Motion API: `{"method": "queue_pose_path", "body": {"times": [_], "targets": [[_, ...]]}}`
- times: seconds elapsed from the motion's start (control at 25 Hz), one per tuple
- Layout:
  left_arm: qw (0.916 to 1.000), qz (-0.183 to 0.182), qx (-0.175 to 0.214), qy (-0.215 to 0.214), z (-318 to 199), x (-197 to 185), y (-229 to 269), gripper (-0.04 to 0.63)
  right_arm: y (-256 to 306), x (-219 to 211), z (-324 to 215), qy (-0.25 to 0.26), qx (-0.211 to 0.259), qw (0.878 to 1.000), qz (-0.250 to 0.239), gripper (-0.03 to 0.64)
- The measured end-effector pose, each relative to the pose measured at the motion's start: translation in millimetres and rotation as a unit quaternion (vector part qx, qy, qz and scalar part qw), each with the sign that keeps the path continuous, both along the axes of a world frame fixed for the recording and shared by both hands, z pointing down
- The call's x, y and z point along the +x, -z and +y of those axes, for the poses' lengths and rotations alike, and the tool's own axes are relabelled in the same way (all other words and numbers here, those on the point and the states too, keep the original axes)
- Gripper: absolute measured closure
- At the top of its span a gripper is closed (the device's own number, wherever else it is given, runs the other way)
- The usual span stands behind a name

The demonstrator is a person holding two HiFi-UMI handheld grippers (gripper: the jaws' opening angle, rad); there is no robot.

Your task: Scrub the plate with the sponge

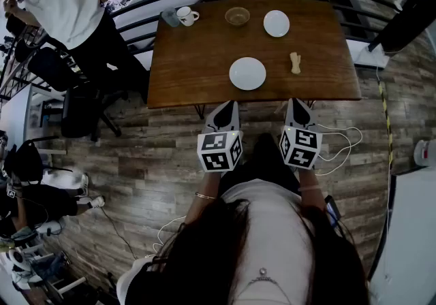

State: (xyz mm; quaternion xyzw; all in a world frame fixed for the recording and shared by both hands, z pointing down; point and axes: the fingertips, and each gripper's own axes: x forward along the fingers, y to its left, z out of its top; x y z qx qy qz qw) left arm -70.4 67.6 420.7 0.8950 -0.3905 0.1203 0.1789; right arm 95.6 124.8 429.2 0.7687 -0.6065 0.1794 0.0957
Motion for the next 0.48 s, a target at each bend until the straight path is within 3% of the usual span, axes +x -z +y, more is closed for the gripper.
{"method": "queue_pose_path", "body": {"times": [0.48], "targets": [[0.9999,0.0,-0.011,0.002,-29,16,-7,0.586,-7,9,-30,0.025,-0.013,1.0,-0.011,0.581]]}}
